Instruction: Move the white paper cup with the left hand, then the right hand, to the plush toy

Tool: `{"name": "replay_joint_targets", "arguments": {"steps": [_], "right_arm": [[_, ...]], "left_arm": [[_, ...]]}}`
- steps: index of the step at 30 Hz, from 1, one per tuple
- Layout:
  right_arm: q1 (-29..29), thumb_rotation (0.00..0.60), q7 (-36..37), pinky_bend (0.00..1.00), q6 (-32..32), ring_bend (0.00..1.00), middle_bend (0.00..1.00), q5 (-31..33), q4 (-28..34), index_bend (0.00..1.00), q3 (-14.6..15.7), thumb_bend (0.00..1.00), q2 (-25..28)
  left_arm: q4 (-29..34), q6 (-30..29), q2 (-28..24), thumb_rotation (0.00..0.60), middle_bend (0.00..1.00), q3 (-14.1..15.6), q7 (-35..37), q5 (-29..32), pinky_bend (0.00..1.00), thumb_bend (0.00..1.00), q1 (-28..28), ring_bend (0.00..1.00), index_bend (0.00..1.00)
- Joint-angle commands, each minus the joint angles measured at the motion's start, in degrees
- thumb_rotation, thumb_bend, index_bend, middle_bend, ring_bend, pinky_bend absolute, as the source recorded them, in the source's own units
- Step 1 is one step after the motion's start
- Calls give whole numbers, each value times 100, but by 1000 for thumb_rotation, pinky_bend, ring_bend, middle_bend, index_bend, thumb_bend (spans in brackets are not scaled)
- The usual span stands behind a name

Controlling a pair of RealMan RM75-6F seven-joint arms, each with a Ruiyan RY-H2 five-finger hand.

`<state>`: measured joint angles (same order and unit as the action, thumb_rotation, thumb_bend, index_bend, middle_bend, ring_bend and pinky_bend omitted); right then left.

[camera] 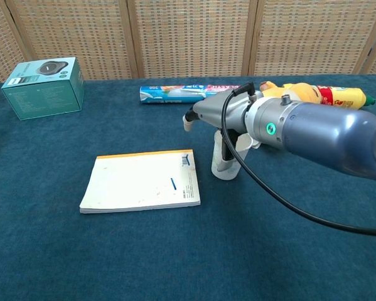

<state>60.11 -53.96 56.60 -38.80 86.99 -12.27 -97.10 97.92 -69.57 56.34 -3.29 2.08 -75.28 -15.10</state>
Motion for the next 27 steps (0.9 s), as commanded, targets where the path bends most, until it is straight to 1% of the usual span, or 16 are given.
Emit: {"name": "replay_joint_targets", "arguments": {"steps": [1, 7, 10, 15, 17, 19, 21, 24, 25, 27], "right_arm": [[-14, 600, 79, 178, 44, 38, 61, -85, 66, 168, 21, 0, 84], [-54, 600, 53, 90, 170, 0, 3, -97, 354, 104, 104, 0, 296], [-150, 600, 106, 49, 320, 0, 0, -207, 771, 81, 135, 0, 557], [-547, 600, 402, 2, 681, 0, 0, -782, 1859, 53, 343, 0, 1463], [-788, 600, 624, 0, 829, 0, 0, -1117, 2292, 44, 480, 0, 1916], [-1023, 600, 870, 0, 964, 0, 0, -1419, 2583, 39, 605, 0, 2299], [-1393, 600, 1334, 0, 1171, 0, 0, -1985, 2831, 34, 797, 0, 2840], [-1809, 600, 1861, 0, 1533, 0, 0, -2778, 2666, 5, 997, 0, 3260], [-2008, 600, 2032, 0, 1797, 0, 0, -3154, 2454, 1, 1092, 0, 3370], [-2392, 600, 2423, 0, 2305, 0, 0, -3798, 1955, 0, 1280, 0, 3424]], "left_arm": [[4, 0, -5, 600, 0, -1, 7, -12, 0, 110, 2, 0, 0], [27, -26, -22, 600, 0, 6, 31, -74, 0, 110, 19, 0, 0], [35, -49, -31, 600, 0, 7, 44, -100, 0, 112, 30, 0, 0], [67, -156, -54, 600, 0, 20, 56, -187, 0, 112, 86, 0, 0], [94, -220, -65, 600, 0, 38, 61, -243, 0, 112, 123, 0, 0], [115, -286, -74, 600, 0, 61, 53, -293, 0, 111, 166, 0, 0], [137, -410, -71, 600, 0, 100, 21, -359, 0, 111, 247, 0, 0], [121, -567, -16, 600, 0, 126, -50, -390, 0, 112, 344, 0, 0], [82, -661, 29, 600, 0, 134, -131, -409, 0, 111, 390, 0, 0], [0, -842, 142, 600, 0, 147, -305, -469, 0, 111, 468, 0, 0]]}}
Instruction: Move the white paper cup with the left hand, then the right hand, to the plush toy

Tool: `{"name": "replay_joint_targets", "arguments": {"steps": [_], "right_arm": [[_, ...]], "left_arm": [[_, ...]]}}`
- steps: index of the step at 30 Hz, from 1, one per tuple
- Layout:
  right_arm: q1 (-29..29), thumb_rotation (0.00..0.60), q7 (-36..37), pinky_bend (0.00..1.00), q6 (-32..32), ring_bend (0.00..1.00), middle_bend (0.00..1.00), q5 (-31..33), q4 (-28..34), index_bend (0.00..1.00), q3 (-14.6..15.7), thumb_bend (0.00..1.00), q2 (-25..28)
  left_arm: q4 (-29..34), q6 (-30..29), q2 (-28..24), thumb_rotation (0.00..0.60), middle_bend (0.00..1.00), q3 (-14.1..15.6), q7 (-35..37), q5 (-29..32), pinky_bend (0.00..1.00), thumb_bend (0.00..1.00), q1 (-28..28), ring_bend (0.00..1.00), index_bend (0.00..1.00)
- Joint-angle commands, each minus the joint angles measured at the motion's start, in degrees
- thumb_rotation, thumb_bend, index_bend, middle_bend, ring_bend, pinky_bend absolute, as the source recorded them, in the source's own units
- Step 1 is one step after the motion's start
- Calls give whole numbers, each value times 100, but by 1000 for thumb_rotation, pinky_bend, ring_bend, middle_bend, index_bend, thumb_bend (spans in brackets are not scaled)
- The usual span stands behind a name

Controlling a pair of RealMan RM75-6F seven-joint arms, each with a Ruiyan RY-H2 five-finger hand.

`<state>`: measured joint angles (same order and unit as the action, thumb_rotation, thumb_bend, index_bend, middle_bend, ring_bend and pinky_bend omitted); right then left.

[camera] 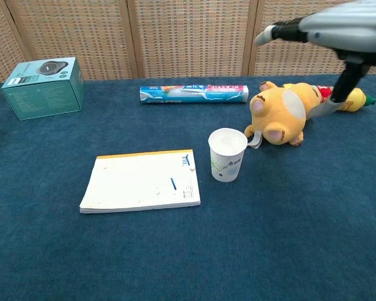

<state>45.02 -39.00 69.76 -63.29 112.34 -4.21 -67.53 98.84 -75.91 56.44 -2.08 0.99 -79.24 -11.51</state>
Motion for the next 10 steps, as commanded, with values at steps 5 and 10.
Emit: {"name": "replay_joint_targets", "arguments": {"steps": [5, 10], "right_arm": [[-1647, 600, 1961, 0, 1774, 0, 0, -1933, -1353, 0, 759, 0, 429], [-2274, 600, 2993, 0, 2415, 0, 0, -2439, -2313, 0, 945, 0, 292]], "left_arm": [[-257, -623, 381, 600, 0, 22, -328, -312, 0, 111, 250, 0, 0], [-432, -877, 543, 600, 0, 68, -318, -590, 0, 110, 343, 0, 0]]}}
